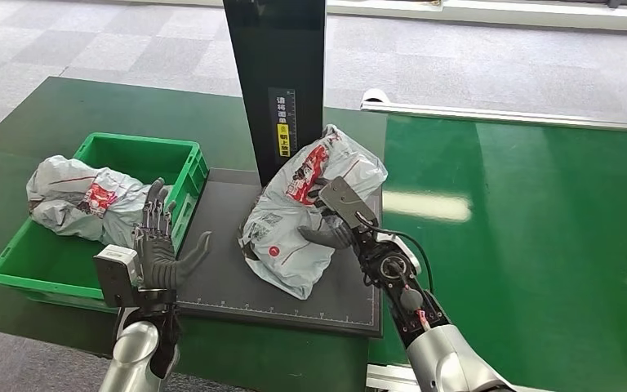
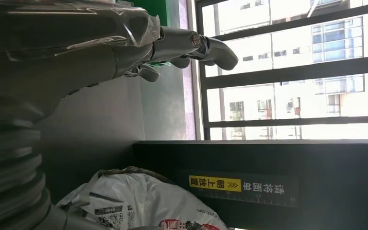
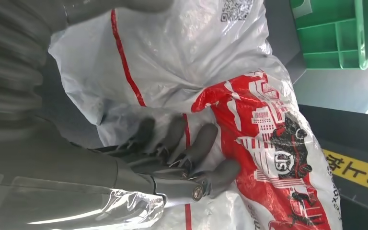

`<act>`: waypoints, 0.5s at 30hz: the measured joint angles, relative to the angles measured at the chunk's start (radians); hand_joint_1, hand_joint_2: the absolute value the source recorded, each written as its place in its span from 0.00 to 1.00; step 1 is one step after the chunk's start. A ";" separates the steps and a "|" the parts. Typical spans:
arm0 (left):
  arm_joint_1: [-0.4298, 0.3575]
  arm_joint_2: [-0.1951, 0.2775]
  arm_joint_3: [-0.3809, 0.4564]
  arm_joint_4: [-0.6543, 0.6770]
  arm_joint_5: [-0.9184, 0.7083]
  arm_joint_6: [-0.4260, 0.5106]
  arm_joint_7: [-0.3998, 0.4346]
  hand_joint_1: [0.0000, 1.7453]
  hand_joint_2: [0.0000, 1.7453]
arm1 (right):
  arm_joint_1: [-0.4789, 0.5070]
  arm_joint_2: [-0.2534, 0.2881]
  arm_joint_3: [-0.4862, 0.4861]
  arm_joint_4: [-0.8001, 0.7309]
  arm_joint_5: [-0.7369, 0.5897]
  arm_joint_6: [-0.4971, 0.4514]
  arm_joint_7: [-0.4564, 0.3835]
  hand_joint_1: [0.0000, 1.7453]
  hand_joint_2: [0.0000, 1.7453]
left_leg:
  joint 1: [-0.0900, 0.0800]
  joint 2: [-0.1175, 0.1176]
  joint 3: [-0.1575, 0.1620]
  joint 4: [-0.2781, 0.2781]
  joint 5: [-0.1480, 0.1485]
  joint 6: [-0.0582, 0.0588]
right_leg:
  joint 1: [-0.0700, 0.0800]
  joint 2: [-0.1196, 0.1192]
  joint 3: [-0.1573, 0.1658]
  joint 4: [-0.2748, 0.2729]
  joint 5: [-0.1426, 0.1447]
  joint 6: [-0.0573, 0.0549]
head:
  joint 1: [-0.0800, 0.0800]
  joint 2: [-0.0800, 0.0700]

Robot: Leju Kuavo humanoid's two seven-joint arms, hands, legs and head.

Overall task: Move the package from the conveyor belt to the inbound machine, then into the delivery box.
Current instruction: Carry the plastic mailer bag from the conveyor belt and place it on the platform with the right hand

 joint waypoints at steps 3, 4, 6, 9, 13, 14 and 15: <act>0.000 0.000 0.001 0.000 -0.002 0.000 0.001 0.00 1.00 | -0.003 0.000 0.004 0.010 0.004 0.000 -0.007 0.00 1.00 | 0.000 0.000 0.000 0.000 0.000 0.000 | 0.000 0.000 0.000 0.000 0.000 0.000 | 0.000 0.000; 0.001 -0.001 0.001 0.000 -0.004 -0.001 0.002 0.00 1.00 | -0.004 0.000 0.006 0.013 0.006 0.000 -0.012 0.00 1.00 | 0.000 0.000 0.000 0.000 0.000 0.000 | 0.000 0.000 0.000 0.000 0.000 0.000 | 0.000 0.000; 0.003 -0.003 0.002 -0.002 -0.009 -0.003 0.005 0.00 1.00 | -0.005 0.000 0.010 0.016 0.011 0.000 -0.023 0.00 1.00 | 0.000 0.000 0.000 0.000 0.000 0.000 | 0.000 0.000 0.000 0.000 0.000 0.000 | 0.000 0.000; 0.009 -0.007 0.002 -0.011 -0.022 -0.007 0.016 0.00 1.00 | -0.004 0.000 0.021 0.015 0.024 -0.002 -0.037 0.00 1.00 | 0.000 0.000 0.000 0.000 0.000 0.000 | 0.000 0.000 0.000 0.000 0.000 0.000 | 0.000 0.000; 0.026 -0.016 0.001 -0.031 -0.061 -0.025 0.056 0.00 1.00 | 0.022 0.001 0.056 -0.081 0.071 -0.048 -0.066 0.00 1.00 | 0.000 0.000 0.000 0.000 0.000 0.000 | 0.000 0.000 -0.001 0.000 0.000 0.000 | 0.000 0.000; 0.032 -0.020 0.000 -0.034 -0.077 -0.030 0.068 0.00 1.00 | 0.039 0.001 0.065 -0.141 0.076 -0.064 -0.070 0.00 1.00 | 0.000 0.000 0.000 0.000 0.000 0.000 | 0.000 0.000 -0.001 0.000 0.000 0.000 | 0.000 0.000; 0.037 -0.023 -0.003 -0.036 -0.094 -0.035 0.077 0.00 1.00 | 0.060 0.000 0.073 -0.212 0.075 -0.078 -0.073 0.00 1.00 | 0.000 0.000 -0.001 0.000 0.000 0.000 | 0.000 0.000 -0.002 0.000 0.000 0.000 | 0.000 0.000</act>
